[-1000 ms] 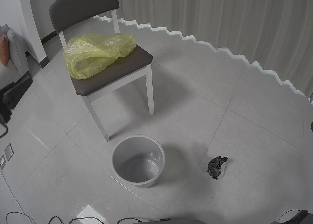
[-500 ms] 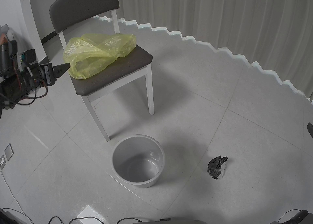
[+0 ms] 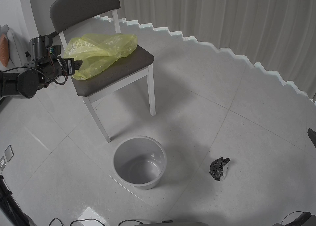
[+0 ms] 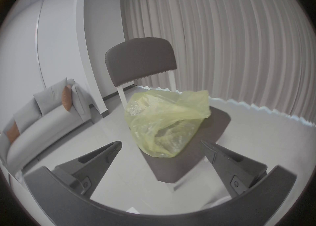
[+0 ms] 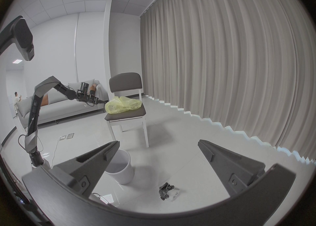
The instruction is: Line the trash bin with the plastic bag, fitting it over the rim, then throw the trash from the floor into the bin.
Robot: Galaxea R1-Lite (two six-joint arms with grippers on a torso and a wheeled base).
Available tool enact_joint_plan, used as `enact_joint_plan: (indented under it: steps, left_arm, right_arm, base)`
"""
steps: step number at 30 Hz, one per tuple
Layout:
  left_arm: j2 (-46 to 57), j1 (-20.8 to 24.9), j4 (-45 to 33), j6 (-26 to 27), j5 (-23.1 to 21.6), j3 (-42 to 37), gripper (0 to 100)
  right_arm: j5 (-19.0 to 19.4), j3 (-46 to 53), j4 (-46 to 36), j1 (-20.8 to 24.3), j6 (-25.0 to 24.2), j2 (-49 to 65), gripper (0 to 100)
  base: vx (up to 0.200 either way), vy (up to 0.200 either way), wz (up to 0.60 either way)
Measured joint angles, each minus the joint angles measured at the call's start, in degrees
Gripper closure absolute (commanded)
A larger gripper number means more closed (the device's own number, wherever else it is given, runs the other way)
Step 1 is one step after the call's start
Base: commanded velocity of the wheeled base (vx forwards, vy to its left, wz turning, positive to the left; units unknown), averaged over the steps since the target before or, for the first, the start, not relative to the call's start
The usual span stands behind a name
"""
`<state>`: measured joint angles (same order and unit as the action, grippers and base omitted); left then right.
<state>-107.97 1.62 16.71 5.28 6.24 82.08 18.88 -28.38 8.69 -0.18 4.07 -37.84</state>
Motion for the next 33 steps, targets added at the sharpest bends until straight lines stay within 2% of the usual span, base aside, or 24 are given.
enact_joint_plan:
  steps: [7,33]
  left_arm:
    - [-5.6,-2.5,-0.2,1.9,1.1,5.1,0]
    - [-18.3,-3.0,-2.9,1.4,1.0,20.5,0]
  right_arm:
    - [0.4,0.3,0.0,0.1,-0.1,-0.1,0]
    - [0.5,1.1,0.0,0.1,-0.1,-0.2,0]
  base:
    - [0.0,0.0,0.0]
    - [0.0,0.0,0.0]
